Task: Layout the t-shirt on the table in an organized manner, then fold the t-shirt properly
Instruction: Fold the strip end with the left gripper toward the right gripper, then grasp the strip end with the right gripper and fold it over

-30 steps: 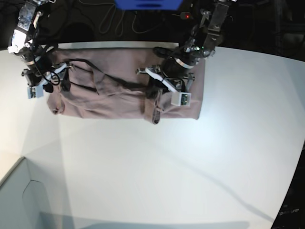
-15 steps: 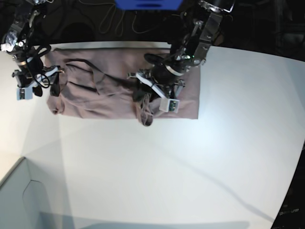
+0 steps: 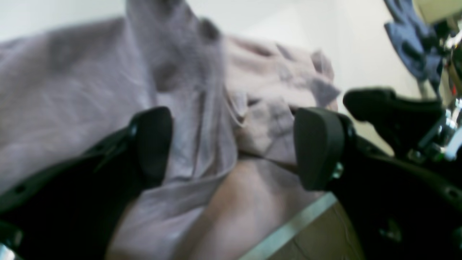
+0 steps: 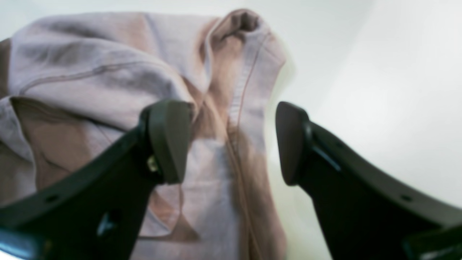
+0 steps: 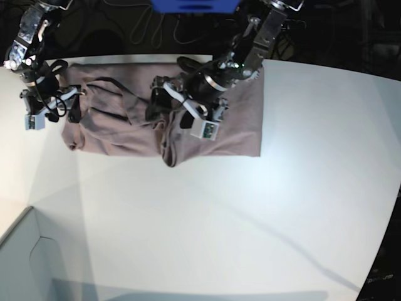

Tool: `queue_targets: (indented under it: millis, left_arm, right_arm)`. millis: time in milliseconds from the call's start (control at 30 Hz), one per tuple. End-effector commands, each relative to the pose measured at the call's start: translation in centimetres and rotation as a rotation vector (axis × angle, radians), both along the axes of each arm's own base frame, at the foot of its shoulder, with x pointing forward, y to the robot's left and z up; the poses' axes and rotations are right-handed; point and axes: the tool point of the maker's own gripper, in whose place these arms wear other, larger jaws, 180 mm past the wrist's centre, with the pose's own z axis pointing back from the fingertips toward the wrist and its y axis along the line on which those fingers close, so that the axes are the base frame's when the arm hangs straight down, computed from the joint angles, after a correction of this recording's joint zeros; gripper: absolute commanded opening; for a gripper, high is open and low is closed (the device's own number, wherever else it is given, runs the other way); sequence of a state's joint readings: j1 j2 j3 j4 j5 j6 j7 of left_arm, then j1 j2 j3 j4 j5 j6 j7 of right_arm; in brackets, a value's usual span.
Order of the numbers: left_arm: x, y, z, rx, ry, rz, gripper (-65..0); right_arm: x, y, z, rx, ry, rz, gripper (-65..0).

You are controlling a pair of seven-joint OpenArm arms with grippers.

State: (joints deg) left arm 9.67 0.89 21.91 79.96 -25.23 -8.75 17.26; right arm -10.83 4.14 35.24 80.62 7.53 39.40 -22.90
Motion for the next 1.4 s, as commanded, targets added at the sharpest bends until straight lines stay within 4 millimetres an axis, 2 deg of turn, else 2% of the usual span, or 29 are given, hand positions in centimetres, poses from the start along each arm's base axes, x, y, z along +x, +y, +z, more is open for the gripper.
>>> queue_targets:
  millis: [0,67,200,333,400,500,600,700,967,1067,1200,1300,1367]
  left_arm:
    - [0.0,-1.6,1.4,-0.045,-0.033,-0.022,-15.0]
    - [-0.5,-2.3,1.5,-0.047,-0.033,-0.048,-15.0]
    - [-0.5,-2.4,2.1,-0.052,-0.05,-0.059,-15.0]
    - [-0.1,-0.5,3.3,-0.028,-0.104,-0.06,-14.8]
    - [0.0,0.8,3.9,-0.024,-0.124,-0.049,-14.7]
    - [1.1,4.3,4.9,-0.055,-0.122,0.016,-14.7]
    - [2.4,8.5,5.1,-0.085,-0.097,0.1,-14.7]
    - [3.6,12.7,5.0,-0.085,-0.079,0.178,-14.7]
    - [4.3,23.2,5.1,-0.062,-0.075,0.446,-14.8]
    - [4.2,25.9,5.3,-0.043,-0.083,0.512,-14.9]
    - [4.2,28.0,5.6,-0.026,-0.096,0.562,-14.9]
    - [4.2,28.9,5.4,-0.016,-0.095,0.584,-14.9]
    - [3.9,29.2,4.6,-0.013,-0.072,0.594,-15.0]
  right_arm:
    - [0.9,-0.5,1.4,-0.011,-0.054,0.007,-26.7]
    - [1.0,-0.5,1.4,-0.012,-0.054,0.007,-26.7]
    - [1.4,-1.0,1.9,-0.026,-0.063,0.01,-26.7]
    - [1.5,-1.1,1.9,-0.026,-0.064,0.011,-26.7]
    - [2.4,-0.8,2.3,-0.022,-0.082,0.015,-26.7]
    - [2.8,-0.8,2.5,-0.02,-0.088,0.015,-26.7]
    - [3.2,-0.6,1.6,0.002,-0.052,0.012,-26.6]
    - [3.2,-0.5,-0.1,0.038,0.011,0.002,-26.6]
    - [1.9,-0.1,-2.4,0.077,0.077,-0.001,-26.6]
    - [1.3,0.1,-3.5,0.098,0.107,-0.007,-26.9]
    - [0.8,0.4,-4.3,0.116,0.131,-0.01,-28.8]
    - [1.0,1.1,-4.4,0.116,0.134,0.013,-37.1]
    - [1.2,2.1,-4.5,0.115,0.139,0.048,-45.8]
